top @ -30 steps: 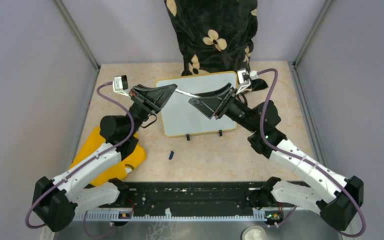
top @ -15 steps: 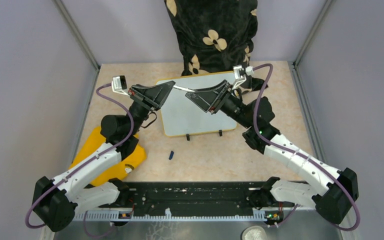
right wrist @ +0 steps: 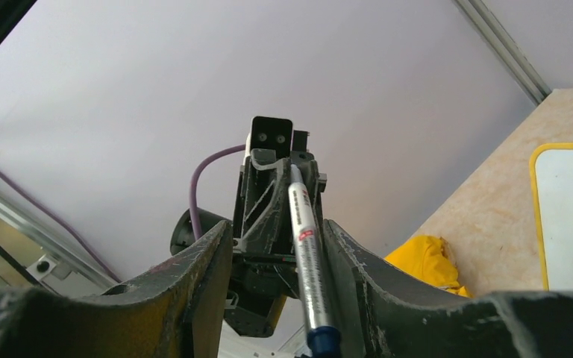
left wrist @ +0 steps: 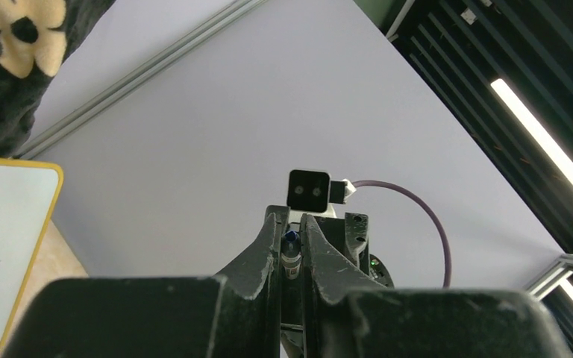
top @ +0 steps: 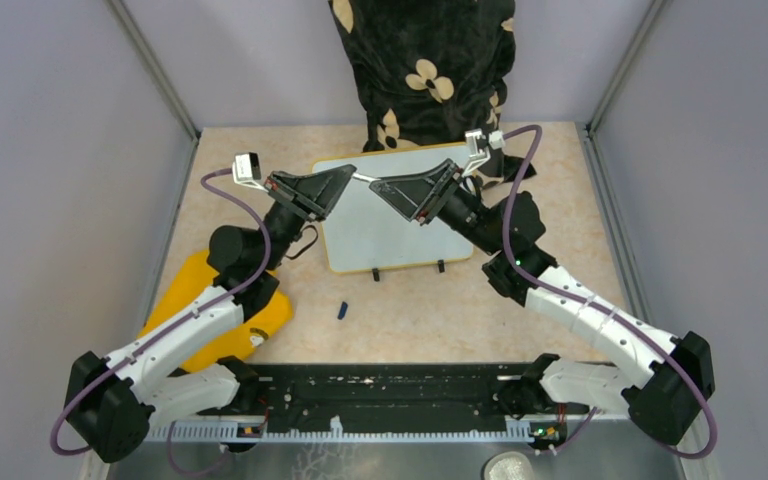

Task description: Write a sentence on the whiteboard

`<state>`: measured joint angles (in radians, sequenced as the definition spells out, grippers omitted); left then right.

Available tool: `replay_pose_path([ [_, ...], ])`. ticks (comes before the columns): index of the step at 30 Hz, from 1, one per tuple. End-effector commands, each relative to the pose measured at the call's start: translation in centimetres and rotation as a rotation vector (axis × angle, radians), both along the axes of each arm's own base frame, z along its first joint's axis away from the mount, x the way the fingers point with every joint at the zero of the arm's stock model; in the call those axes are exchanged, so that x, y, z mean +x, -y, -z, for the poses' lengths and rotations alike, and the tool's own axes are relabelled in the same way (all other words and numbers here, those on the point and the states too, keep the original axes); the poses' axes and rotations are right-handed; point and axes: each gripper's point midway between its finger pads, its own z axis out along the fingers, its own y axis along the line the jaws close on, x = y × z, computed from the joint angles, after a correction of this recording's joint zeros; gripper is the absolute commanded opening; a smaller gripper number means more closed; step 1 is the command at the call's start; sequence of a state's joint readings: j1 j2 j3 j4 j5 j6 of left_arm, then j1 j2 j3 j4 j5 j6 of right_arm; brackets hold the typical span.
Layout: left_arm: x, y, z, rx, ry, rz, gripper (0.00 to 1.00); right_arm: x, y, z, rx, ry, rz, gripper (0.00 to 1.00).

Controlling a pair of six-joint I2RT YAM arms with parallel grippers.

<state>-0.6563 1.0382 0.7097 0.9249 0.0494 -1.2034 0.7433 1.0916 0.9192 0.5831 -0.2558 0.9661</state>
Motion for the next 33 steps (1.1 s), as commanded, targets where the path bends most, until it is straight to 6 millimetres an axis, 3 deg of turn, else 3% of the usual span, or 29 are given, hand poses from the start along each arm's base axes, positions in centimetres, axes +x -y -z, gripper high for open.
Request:
replay_pose_path([
  [1, 0.3, 0.1, 0.6, 0.034, -0.02, -0.03, 0.0, -0.2, 0.7, -3.5, 0.067, 0.055, 0.015, 0.46],
  [11, 0.3, 0.2, 0.7, 0.065, -0.014, -0.053, 0.0, 0.1, 0.4, -2.9, 0.058, 0.033, 0.01, 0.36],
  [20, 0.2, 0.4, 1.3, 0.08, -0.022, -0.05, 0.0, 0.3, 0.5, -2.8, 0.063, 0.026, 0.022, 0.38],
  [28, 0.3, 0.5, 1.7, 0.076, -0.04, -0.04, 0.0, -0.1, 0.8, -3.2, 0.092, 0.043, 0.011, 0.26],
  [33, 0.4, 0.6, 1.9, 0.071, -0.05, -0.034, 0.0, -0.3, 1.2, -3.3, 0.125, 0.045, -0.009, 0.3],
])
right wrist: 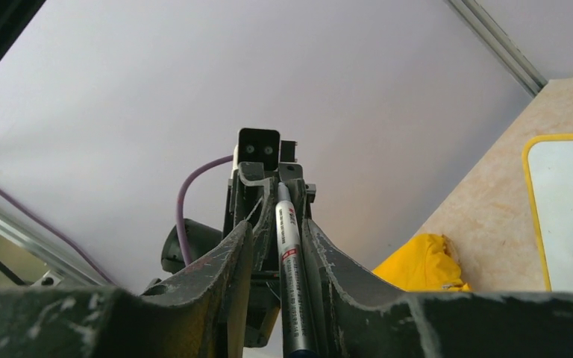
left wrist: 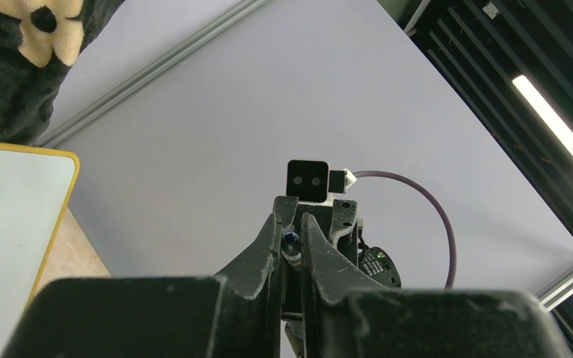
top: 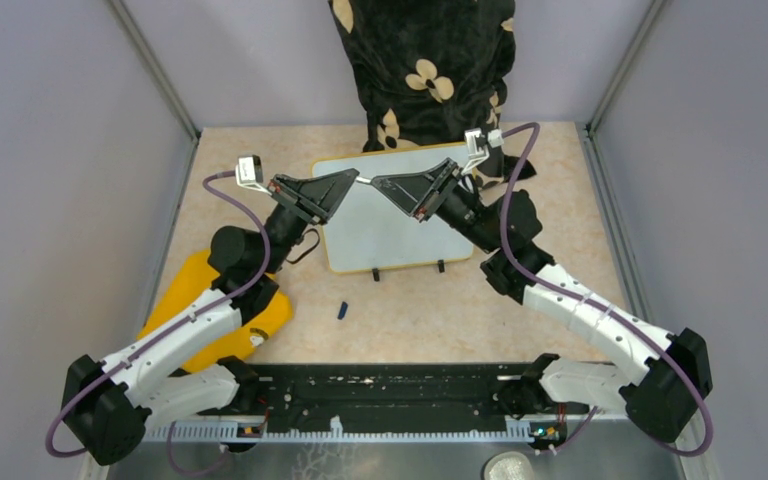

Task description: Write a sentence on the whiteboard

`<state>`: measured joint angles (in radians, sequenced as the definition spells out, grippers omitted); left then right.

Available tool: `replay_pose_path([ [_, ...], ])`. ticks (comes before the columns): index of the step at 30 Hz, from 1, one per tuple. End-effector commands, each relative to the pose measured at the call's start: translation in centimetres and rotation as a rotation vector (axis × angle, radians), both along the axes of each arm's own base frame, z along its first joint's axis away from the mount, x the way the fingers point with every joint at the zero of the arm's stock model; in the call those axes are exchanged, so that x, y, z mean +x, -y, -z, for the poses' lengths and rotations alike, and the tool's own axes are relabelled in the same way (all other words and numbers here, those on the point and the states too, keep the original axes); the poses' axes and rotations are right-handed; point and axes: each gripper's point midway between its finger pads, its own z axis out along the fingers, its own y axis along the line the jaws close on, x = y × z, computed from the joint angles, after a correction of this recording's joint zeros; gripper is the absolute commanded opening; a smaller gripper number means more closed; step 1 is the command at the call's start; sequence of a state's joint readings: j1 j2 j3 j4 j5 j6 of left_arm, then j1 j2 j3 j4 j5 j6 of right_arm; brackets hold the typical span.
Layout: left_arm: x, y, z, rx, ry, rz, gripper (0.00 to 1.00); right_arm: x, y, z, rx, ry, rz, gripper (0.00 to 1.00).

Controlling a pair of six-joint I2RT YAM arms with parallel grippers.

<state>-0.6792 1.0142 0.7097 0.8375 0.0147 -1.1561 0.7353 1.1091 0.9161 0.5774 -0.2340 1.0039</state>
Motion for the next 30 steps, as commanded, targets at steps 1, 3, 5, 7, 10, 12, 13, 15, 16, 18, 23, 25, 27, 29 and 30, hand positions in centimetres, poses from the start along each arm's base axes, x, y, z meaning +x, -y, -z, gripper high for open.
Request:
replay_pose_path([
  [1, 0.1, 0.3, 0.8, 0.016, -0.016, -0.001, 0.0, -1.2, 1.3, -4.1, 0.121, 0.099, -0.021, 0.32],
  [3, 0.1, 0.2, 0.8, 0.014, -0.016, -0.002, 0.0, -1.2, 1.4, -4.1, 0.125, 0.1, -0.025, 0.34],
  [5, 0.1, 0.2, 0.7, 0.012, -0.014, 0.0, 0.0, -1.3, 1.4, -4.1, 0.125, 0.1, -0.028, 0.34],
  [7, 0.0, 0.2, 0.7, 0.013, -0.014, 0.0, 0.0, -1.4, 1.4, -4.1, 0.123, 0.103, -0.033, 0.33],
  [10, 0.0, 0.1, 0.4, 0.006, -0.012, -0.001, 0.0, -1.6, 1.3, -4.1, 0.12, 0.112, -0.048, 0.32],
  [12, -0.1, 0.0, 0.2, 0.003, -0.005, 0.001, 0.0, -1.8, 1.4, -4.2, 0.115, 0.12, -0.059, 0.33],
  [13, -0.2, 0.0, 0.0, 0.002, -0.001, -0.001, 0.0, -1.9, 1.5, -4.2, 0.113, 0.124, -0.061, 0.35],
  [15, -0.4, -0.2, -0.4, -0.003, 0.008, -0.004, 0.0, -2.0, 1.7, -4.1, 0.1, 0.126, -0.066, 0.39],
  [16, -0.5, -0.3, -0.5, -0.006, 0.012, -0.003, 0.0, -2.1, 1.7, -4.1, 0.097, 0.13, -0.07, 0.41],
  [18, -0.6, -0.4, -0.8, -0.01, 0.018, -0.004, 0.0, -2.2, 1.8, -4.0, 0.088, 0.133, -0.08, 0.44],
  [23, -0.7, -0.5, -1.4, -0.017, 0.026, -0.004, 0.0, -2.5, 1.7, -3.8, 0.079, 0.135, -0.097, 0.47],
  [25, -0.7, -0.5, -1.5, -0.019, 0.03, -0.004, 0.0, -2.6, 1.8, -3.7, 0.077, 0.136, -0.098, 0.47],
  [27, -0.8, -0.6, -1.7, -0.019, 0.035, -0.006, 0.0, -2.6, 1.8, -3.6, 0.074, 0.135, -0.097, 0.46],
  [29, -0.9, -0.7, -2.1, -0.022, 0.042, -0.008, 0.0, -2.7, 1.8, -3.6, 0.073, 0.136, -0.1, 0.44],
  [30, -0.9, -0.7, -2.2, -0.022, 0.043, -0.008, 0.0, -2.7, 1.8, -3.6, 0.073, 0.137, -0.103, 0.41],
])
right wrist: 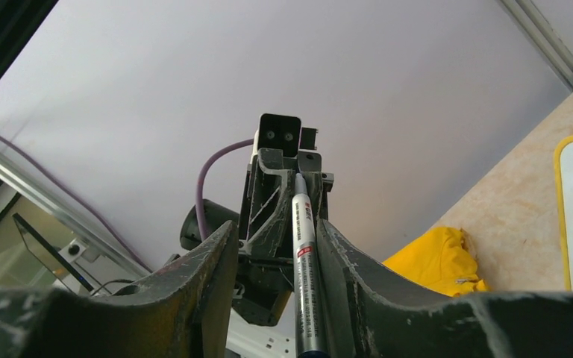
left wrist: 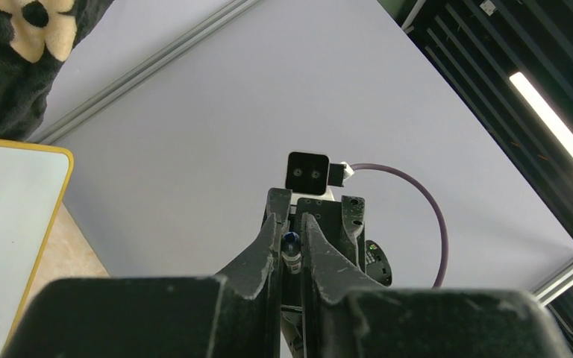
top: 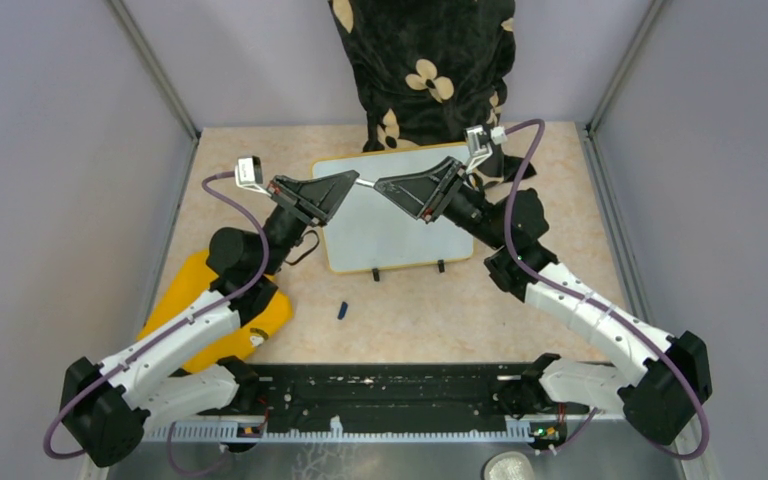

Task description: Write a sentence on the whiteboard

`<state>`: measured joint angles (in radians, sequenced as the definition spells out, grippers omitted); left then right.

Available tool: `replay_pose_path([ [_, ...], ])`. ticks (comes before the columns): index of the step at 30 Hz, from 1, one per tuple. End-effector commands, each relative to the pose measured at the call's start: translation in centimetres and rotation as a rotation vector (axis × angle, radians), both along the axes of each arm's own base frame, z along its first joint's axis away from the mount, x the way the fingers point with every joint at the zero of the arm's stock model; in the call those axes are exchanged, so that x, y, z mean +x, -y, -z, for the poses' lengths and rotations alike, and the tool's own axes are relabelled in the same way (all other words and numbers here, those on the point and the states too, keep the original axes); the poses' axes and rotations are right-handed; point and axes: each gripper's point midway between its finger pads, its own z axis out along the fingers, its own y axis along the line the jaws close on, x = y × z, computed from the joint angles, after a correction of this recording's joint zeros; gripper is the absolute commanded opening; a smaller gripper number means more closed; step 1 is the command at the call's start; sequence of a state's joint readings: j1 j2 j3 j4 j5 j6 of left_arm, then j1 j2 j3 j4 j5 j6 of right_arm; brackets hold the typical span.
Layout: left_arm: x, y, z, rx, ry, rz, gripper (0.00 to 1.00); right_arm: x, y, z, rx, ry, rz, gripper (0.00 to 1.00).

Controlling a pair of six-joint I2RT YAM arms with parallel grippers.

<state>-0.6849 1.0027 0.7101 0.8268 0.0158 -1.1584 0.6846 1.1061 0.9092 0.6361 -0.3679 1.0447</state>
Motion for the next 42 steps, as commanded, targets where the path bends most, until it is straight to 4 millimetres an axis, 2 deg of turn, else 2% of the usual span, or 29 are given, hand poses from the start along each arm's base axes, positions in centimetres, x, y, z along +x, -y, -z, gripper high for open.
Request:
replay_pose_path([
  [1, -0.5, -0.6, -2.1, -0.021, 0.044, -0.017, 0.0, -1.7, 1.2, -2.8, 0.063, 0.09, -0.018, 0.39],
  [4, -0.4, -0.4, -2.2, -0.019, 0.044, -0.01, 0.0, -1.7, 1.2, -2.9, 0.068, 0.09, -0.021, 0.35],
  [9, -0.3, 0.1, -2.1, -0.022, 0.044, 0.014, 0.0, -1.5, 1.4, -3.1, 0.089, 0.084, -0.009, 0.34],
  [23, 0.2, 0.0, -1.6, -0.019, 0.038, -0.014, 0.0, -0.6, 1.3, -2.7, 0.098, 0.057, 0.017, 0.39],
  [42, 0.2, 0.3, -0.7, 0.012, 0.026, -0.017, 0.0, 0.2, 1.3, -2.2, 0.099, 0.027, 0.046, 0.14],
])
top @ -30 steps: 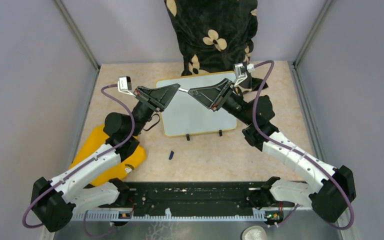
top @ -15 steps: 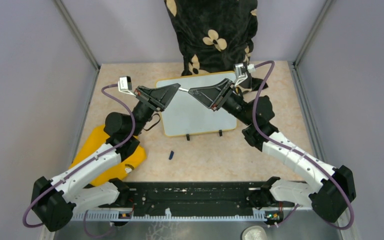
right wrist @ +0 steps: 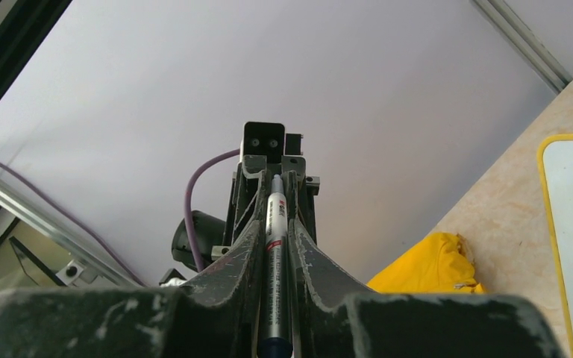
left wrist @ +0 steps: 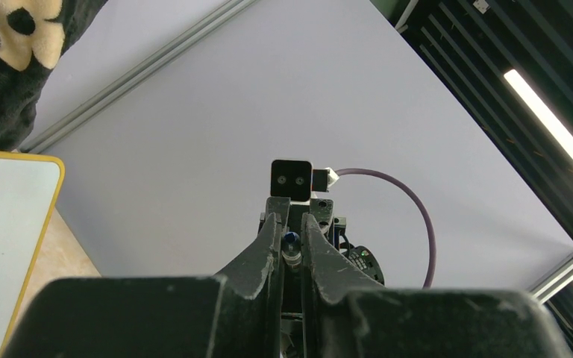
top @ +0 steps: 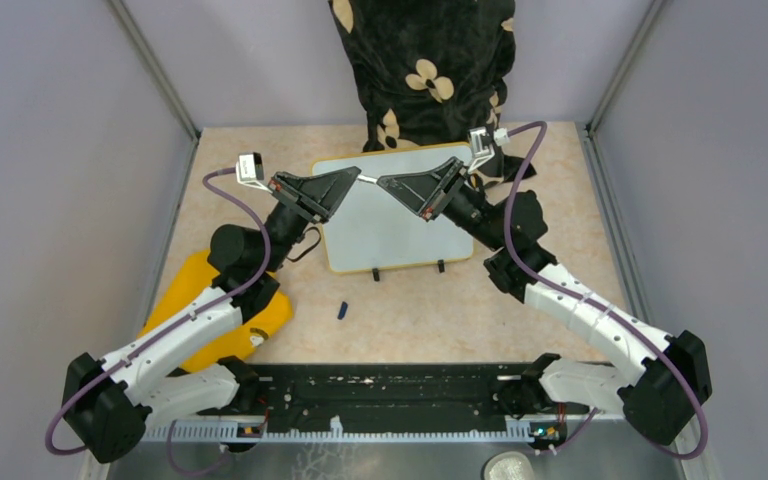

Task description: Write a sentence on the whiteboard

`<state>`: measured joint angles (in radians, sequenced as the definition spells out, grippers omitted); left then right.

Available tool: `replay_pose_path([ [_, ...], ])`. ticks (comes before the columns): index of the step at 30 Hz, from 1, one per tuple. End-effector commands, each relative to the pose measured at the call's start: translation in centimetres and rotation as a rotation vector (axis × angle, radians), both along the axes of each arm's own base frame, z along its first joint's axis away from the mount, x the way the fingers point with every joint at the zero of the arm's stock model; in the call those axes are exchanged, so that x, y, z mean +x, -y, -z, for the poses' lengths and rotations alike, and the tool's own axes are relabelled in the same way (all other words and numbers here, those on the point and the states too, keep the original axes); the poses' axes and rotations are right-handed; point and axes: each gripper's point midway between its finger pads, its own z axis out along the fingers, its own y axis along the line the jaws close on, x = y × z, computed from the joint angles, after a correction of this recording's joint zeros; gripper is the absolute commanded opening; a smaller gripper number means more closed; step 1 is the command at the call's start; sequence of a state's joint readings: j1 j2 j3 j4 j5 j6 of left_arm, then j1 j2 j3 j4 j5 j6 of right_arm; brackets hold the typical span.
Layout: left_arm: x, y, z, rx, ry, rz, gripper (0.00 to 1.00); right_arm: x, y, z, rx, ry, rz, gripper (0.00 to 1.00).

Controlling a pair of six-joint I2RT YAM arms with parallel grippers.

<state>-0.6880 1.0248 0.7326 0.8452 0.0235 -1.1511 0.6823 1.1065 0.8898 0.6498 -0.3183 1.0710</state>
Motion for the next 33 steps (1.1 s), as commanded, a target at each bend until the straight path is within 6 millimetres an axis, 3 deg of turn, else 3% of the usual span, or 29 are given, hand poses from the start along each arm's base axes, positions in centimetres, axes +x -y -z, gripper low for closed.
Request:
replay_pose_path([
  [1, 0.2, -0.1, 0.1, 0.018, 0.003, -0.024, 0.0, -0.6, 1.1, -2.5, 0.075, 0.065, 0.014, 0.13],
  [10, 0.2, 0.1, 0.7, 0.029, -0.005, -0.021, 0.0, -0.5, 1.3, -2.8, 0.092, 0.061, 0.027, 0.24],
  [17, 0.5, -0.3, 0.7, 0.023, -0.013, -0.054, 0.0, -0.2, 1.3, -2.4, 0.093, 0.047, 0.036, 0.23],
  [27, 0.5, -0.1, 1.2, 0.029, -0.02, -0.051, 0.0, 0.0, 1.4, -2.4, 0.099, 0.037, 0.046, 0.13],
  [33, 0.5, -0.1, 1.4, 0.031, -0.024, -0.053, 0.0, 0.1, 1.6, -2.4, 0.106, 0.033, 0.06, 0.23],
])
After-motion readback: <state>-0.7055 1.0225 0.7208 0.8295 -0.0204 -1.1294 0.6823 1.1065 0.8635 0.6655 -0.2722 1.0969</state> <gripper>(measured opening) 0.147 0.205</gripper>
